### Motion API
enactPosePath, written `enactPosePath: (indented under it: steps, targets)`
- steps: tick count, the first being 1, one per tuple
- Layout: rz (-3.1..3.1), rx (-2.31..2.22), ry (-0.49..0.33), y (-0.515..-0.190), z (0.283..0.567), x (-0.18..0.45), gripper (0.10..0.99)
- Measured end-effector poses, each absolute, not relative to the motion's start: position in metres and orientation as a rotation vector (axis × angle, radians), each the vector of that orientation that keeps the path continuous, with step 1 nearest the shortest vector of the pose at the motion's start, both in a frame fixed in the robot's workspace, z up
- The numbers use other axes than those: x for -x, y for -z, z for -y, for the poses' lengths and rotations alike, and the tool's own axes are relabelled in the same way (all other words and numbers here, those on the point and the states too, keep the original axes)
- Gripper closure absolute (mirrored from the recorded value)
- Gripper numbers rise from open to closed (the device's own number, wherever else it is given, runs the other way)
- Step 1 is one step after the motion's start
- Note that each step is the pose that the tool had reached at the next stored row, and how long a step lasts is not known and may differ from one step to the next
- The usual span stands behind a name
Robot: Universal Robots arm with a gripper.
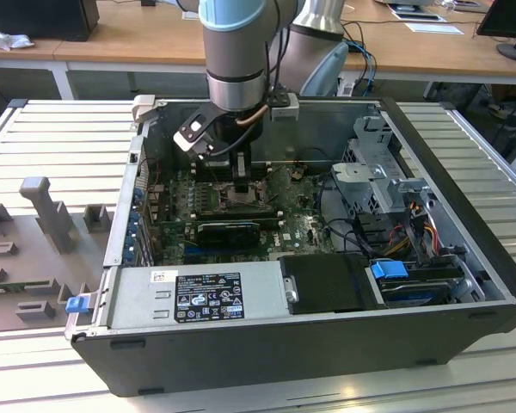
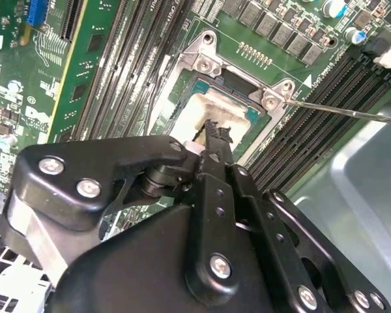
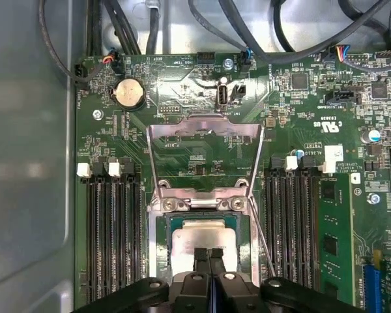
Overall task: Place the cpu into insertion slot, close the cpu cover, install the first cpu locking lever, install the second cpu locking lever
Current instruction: 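Place the cpu into insertion slot, then close the cpu cover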
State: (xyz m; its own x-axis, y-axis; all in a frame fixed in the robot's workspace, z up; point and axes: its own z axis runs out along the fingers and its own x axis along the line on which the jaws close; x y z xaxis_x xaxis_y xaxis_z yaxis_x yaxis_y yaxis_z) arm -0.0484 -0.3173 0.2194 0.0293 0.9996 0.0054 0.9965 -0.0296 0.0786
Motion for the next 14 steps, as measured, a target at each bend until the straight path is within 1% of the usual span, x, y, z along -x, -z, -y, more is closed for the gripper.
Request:
enactPosePath:
  steps: [5,11,14]
  targets:
    - [-2.150,-2.215,-0.090,-0.226,0.317,0.048,0.980]
    - [-2.151,-2.217,-0.084,-0.226,0.317,0.033,0.980]
    - [-2.151,-2.217,-0.084,-0.235,0.317,0.033,0.980]
